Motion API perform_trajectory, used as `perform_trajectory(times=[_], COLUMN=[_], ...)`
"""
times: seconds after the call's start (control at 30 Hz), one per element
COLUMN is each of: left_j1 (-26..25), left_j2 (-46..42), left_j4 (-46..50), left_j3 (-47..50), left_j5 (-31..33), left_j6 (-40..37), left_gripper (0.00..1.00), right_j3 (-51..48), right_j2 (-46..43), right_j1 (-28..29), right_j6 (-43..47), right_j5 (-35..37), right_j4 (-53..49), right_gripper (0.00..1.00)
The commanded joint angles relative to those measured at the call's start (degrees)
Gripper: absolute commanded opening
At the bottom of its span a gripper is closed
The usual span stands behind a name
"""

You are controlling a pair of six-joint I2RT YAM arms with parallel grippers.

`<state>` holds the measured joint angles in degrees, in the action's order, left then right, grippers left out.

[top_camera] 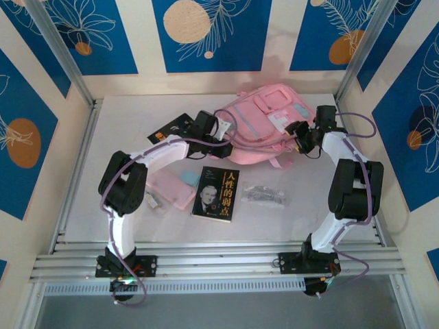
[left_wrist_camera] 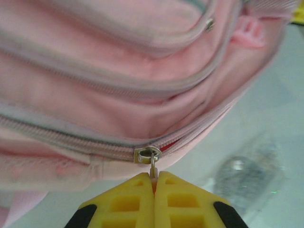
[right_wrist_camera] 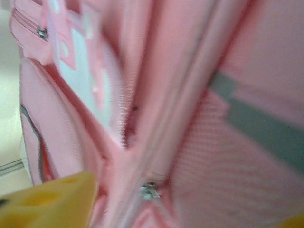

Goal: Pack the student bag
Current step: Unzip the student bag at the top-right of the table.

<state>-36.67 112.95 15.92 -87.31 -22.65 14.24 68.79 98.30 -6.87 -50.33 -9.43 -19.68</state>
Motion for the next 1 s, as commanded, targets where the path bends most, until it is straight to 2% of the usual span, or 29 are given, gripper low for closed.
perform_trajectory(times=[0.0,0.1,0.27,0.37,0.43,0.5,0.67,0.7,0.83,0.97], left_j1=[-3.1,-4.4,-5.8,-6.9,-7.4,-7.4,-6.9,-6.6,-5.1,-3.9], left_j2=[-0.1,1.8,2.8,2.3,2.2,2.6,2.8,2.7,2.9,1.1], left_j4=[-0.1,-0.6,-3.1,-4.6,-5.7,-6.3,-5.6,-5.7,-6.4,-7.2], left_j3=[-6.4,-10.1,-11.3,-10.0,-8.9,-8.3,-7.9,-7.8,-7.6,-5.1], left_j5=[-7.0,-7.8,-8.3,-7.4,-6.6,-5.2,0.4,1.3,2.7,2.8], left_j6=[5.4,7.7,11.0,11.8,12.2,12.2,10.2,10.0,10.0,10.1], left_gripper=[0.00,0.00,0.00,0.00,0.00,0.00,0.00,0.00,0.00,0.00], right_j3=[-5.5,-14.2,-25.9,-31.1,-32.8,-31.9,-24.5,-24.2,-26.7,-31.9], right_j2=[-6.8,-14.0,-25.2,-27.4,-28.2,-29.8,-33.7,-34.9,-38.2,-36.4], right_j1=[1.4,3.4,10.2,13.4,13.8,13.6,11.4,10.1,6.7,2.6], right_j6=[-3.8,-8.3,-18.3,-27.3,-29.5,-27.1,-12.2,-10.2,-8.0,-8.6], right_j5=[-6.7,-9.1,-4.4,-4.5,-4.9,-3.0,5.5,5.3,3.8,4.1], right_j4=[2.7,5.2,10.0,16.9,18.5,14.5,-7.1,-9.4,-11.7,-4.8], right_gripper=[0.97,0.99,1.00,1.00,1.00,1.00,1.00,0.99,0.99,1.00])
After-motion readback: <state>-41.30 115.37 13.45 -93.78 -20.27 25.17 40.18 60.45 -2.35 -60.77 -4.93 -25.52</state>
